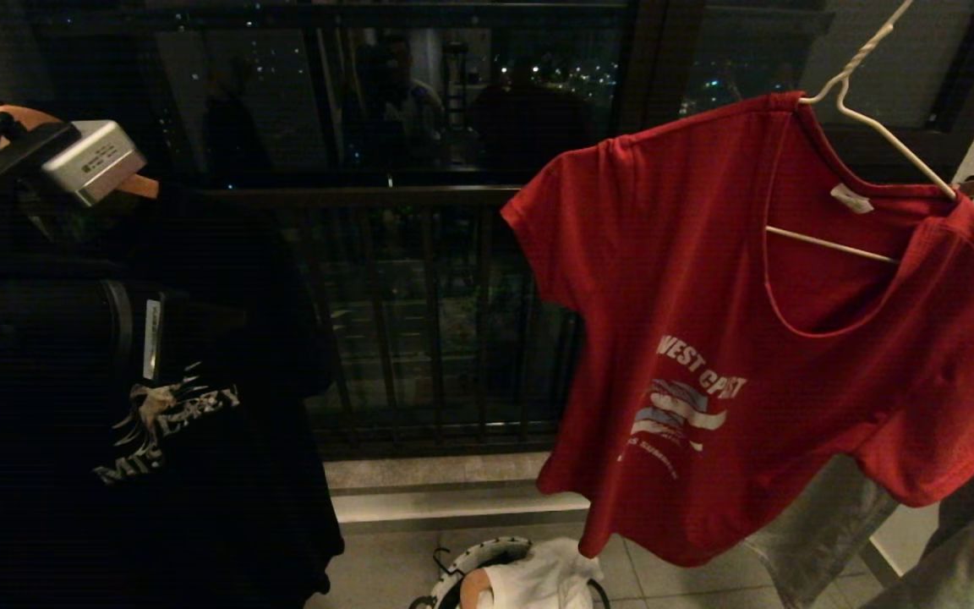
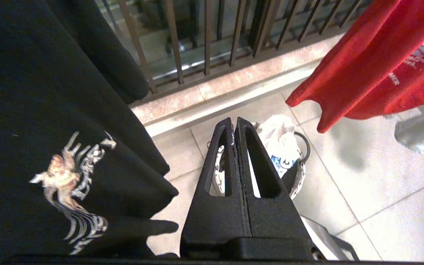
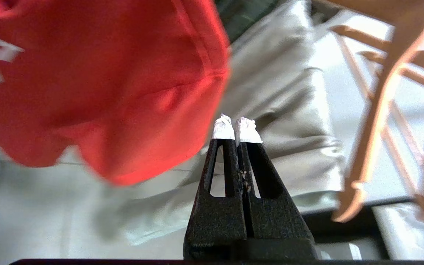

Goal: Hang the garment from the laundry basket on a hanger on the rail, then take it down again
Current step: Hang the clothes rack on the clothesline, then take the clothes off the clothes rack

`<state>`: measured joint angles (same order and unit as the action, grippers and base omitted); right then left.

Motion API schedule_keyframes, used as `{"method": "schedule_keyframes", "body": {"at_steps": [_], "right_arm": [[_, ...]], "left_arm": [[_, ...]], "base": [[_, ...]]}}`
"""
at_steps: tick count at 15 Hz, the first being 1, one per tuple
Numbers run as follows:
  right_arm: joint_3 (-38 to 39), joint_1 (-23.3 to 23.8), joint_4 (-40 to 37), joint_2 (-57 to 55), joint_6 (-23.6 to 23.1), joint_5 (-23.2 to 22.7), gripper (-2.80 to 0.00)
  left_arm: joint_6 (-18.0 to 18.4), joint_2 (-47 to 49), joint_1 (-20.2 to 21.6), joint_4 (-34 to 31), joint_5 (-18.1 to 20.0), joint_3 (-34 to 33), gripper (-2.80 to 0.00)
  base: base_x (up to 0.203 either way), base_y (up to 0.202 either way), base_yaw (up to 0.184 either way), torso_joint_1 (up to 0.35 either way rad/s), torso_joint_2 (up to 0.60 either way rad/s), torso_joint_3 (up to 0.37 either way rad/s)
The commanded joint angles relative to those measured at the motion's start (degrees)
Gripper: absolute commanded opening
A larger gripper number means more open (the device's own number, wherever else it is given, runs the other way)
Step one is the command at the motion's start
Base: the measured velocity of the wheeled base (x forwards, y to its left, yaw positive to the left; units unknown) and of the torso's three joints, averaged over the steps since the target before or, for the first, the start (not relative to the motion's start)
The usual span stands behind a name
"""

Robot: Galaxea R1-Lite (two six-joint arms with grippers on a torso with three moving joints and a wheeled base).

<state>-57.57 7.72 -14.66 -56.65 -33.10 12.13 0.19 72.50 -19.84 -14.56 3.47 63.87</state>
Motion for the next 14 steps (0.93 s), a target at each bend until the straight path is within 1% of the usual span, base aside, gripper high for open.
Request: {"method": "schedule_keyframes", "body": {"at_steps": [1, 3, 5, 6, 9, 10, 11, 12, 14], "right_arm": [[0.4, -0.1, -0.3, 0.9, 0.9, -3.4, -2.8], [1.3, -0.9, -1.9, 2.0, 1.6, -12.1, -2.8], [1.5, -2.2, -3.8, 1.8, 2.2, -21.4, -2.8], [1.6, -2.4, -4.0, 1.1, 2.3, -25.8, -2.8], [1.3, -2.7, -3.7, -0.9, 2.2, -35.8, -2.8], [1.3, -2.8, -3.7, -1.0, 2.2, -38.6, -2.8], [1.5, -2.8, -3.8, -1.1, 2.4, -41.5, -2.8], [1.9, -2.8, -3.8, -1.6, 2.6, -42.7, -2.8], [1.8, -3.0, -3.7, -2.8, 2.2, -43.6, -2.8]], "left_arm": [[-0.1, 1.7, -0.7, 0.0, 0.0, -0.1, -2.8], [-0.3, 2.9, -1.8, 0.0, 0.7, -0.1, -2.8], [-0.9, 5.0, -3.2, 1.3, 4.6, -0.3, -2.8], [-1.1, 6.6, -3.3, 3.6, 6.0, -0.5, -2.8], [-1.1, 13.9, -3.4, 15.7, 8.8, -0.6, -2.8], [-1.1, 16.5, -3.6, 19.5, 10.8, -0.4, -2.8], [-1.1, 19.0, -3.7, 23.5, 14.3, -0.1, -2.8], [-1.1, 21.3, -3.8, 27.2, 17.2, 0.2, -2.8], [-1.2, 26.3, -3.9, 35.8, 21.5, 1.3, -2.8]], "base": [[0.0, 0.0, 0.0, 0.0, 0.0, 0.0], [0.0, 0.0, 0.0, 0.0, 0.0, 0.0], [0.0, 0.0, 0.0, 0.0, 0.0, 0.0], [0.0, 0.0, 0.0, 0.0, 0.0, 0.0], [0.0, 0.0, 0.0, 0.0, 0.0, 0.0], [0.0, 0.0, 0.0, 0.0, 0.0, 0.0], [0.0, 0.0, 0.0, 0.0, 0.0, 0.0], [0.0, 0.0, 0.0, 0.0, 0.0, 0.0], [0.0, 0.0, 0.0, 0.0, 0.0, 0.0]]}}
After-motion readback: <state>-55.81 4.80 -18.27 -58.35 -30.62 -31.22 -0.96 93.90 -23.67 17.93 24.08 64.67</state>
